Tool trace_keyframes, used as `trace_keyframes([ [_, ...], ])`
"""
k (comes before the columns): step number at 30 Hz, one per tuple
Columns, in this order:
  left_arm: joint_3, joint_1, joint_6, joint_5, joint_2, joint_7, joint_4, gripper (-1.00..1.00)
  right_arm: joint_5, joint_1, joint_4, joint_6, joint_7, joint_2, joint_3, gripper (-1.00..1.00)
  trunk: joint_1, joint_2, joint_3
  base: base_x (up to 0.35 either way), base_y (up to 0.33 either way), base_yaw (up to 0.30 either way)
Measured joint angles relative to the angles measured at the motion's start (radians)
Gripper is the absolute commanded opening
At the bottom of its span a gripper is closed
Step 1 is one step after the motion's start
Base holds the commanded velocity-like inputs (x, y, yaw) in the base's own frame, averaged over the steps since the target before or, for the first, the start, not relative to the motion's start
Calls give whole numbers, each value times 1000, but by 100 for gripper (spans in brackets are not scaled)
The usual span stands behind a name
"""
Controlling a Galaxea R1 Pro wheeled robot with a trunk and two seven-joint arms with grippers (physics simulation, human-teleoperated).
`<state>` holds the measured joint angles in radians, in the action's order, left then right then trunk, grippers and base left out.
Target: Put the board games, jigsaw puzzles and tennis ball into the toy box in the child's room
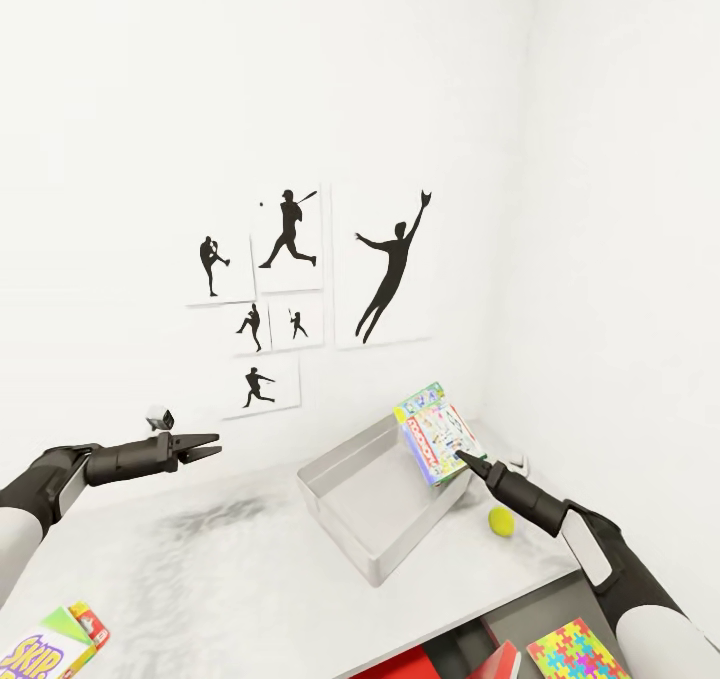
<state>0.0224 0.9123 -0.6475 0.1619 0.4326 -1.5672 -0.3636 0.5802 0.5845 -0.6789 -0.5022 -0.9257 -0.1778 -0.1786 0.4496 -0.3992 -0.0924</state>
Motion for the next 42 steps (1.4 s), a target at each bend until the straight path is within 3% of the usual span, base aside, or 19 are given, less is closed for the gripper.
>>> trace_keyframes([
  [18, 0, -1, 0, 0, 1, 0, 0, 100, -2, 1, -1, -11, 22, 5, -3, -100, 0, 0, 0, 0, 0, 0],
  [21, -1, -1, 0, 0, -1, 0, 0, 100, 1, 14, -5, -75, 56, 5, -5, -100, 0, 0, 0, 0, 0, 0],
  [22, -2, 0, 0, 0, -2, 0, 0, 100, -23, 67, -5, -181, 105, 5, -6, -100, 0, 0, 0, 0, 0, 0],
  [23, -2, 0, 0, 0, -2, 0, 0, 100, 23, 95, -9, -225, 131, 4, -12, -100, 0, 0, 0, 0, 0, 0],
  [24, -2, 0, 0, 0, -2, 0, 0, 100, 4, 114, -6, -235, 160, 4, -9, -100, 0, 0, 0, 0, 0, 0],
  [30, -1, -1, 0, -1, -2, 0, 0, 100, 3, 199, -1, -299, 326, 8, -9, -100, 0, 0, 0, 0, 0, 0],
  [37, -1, 0, 0, -1, -2, 0, 0, 100, 3, 217, 2, -323, 441, 13, -15, -100, 0, 0, 0, 0, 0, 0],
  [42, -1, -1, 0, 0, -2, 0, 0, 100, 5, 256, 43, -326, 577, 21, -14, -100, 0, 0, 0, 0, 0, 0],
])
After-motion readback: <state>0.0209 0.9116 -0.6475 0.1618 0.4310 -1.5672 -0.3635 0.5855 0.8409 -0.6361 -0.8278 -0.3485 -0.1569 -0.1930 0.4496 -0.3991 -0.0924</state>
